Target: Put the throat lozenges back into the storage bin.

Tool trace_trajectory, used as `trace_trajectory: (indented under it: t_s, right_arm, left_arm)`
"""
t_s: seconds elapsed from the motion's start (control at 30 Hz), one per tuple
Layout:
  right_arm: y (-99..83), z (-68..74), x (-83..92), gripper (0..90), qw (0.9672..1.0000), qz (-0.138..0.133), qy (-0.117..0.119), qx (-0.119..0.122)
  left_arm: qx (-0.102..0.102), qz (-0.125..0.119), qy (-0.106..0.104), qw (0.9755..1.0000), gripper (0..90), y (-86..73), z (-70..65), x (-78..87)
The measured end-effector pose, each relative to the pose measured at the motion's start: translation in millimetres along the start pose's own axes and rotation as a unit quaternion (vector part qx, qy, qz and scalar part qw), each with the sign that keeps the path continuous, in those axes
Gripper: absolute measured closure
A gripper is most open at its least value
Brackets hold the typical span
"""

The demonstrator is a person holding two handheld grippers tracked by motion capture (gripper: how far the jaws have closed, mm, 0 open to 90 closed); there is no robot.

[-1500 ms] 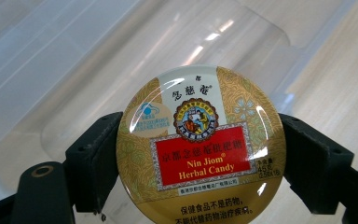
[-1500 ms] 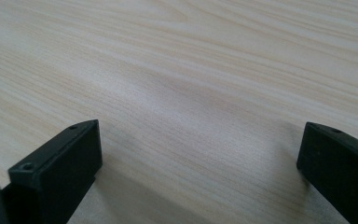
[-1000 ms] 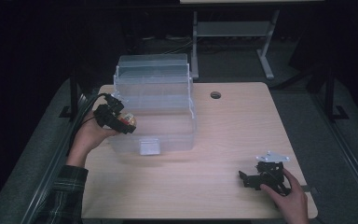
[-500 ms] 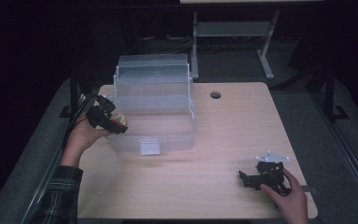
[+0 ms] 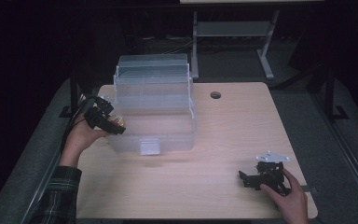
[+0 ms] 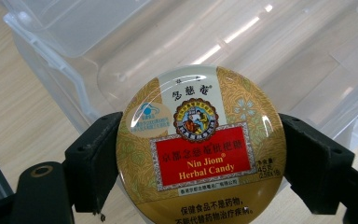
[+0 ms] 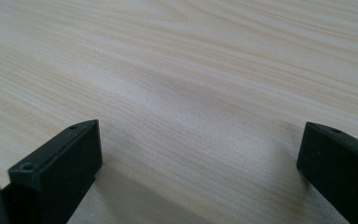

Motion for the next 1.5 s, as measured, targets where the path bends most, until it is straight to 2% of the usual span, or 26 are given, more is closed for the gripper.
trace_trajectory:
  t_s: [0.43, 0.7, 0.93, 1.17, 1.33, 1.5]
  right_arm:
    - [0.0, 0.0, 0.0, 0.0, 1.0, 0.0, 0.0, 0.0]
    - [0.0, 0.0, 0.0, 0.0, 1.0, 0.0, 0.0, 0.0]
    - [0.0, 0.0, 0.0, 0.0, 1.0, 0.0, 0.0, 0.0]
    - [0.0, -0.1, 0.0, 0.0, 1.0, 0.0, -0.001, 0.0]
    - [-0.1, 0.0, 0.1, 0.0, 1.0, 0.0, -0.001, 0.0]
    - [-0.1, 0.2, 0.2, 0.0, 1.0, 0.0, 0.001, 0.0]
  left_arm:
    - [-0.002, 0.0, 0.0, 1.0, 18.5, 0.6, 0.2, 0.0]
    - [-0.002, -0.02, -0.005, 0.9998, 18.6, 1.6, -5.7, 9.9]
    - [-0.003, -0.048, -0.011, 0.9988, 18.7, -0.1, -18.2, 22.2]
    - [-0.003, -0.075, -0.017, 0.997, 19.1, -9.0, -30.2, 32.6]
    - [-0.011, -0.079, -0.021, 0.9966, 19.1, -18.6, -40.8, 36.6]
    - [-0.008, -0.088, -0.026, 0.9958, 19.1, -27.1, -49.5, 35.1]
Point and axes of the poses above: each handheld gripper's, and its own axes: x roughly backward along the jaws, y roughly out of its top, z roughly to its left, the point moved 7 cm from there along -x, roughly forward along the jaws, and after that the axes turned 2 degrees about -x, right-handed, at the moved point
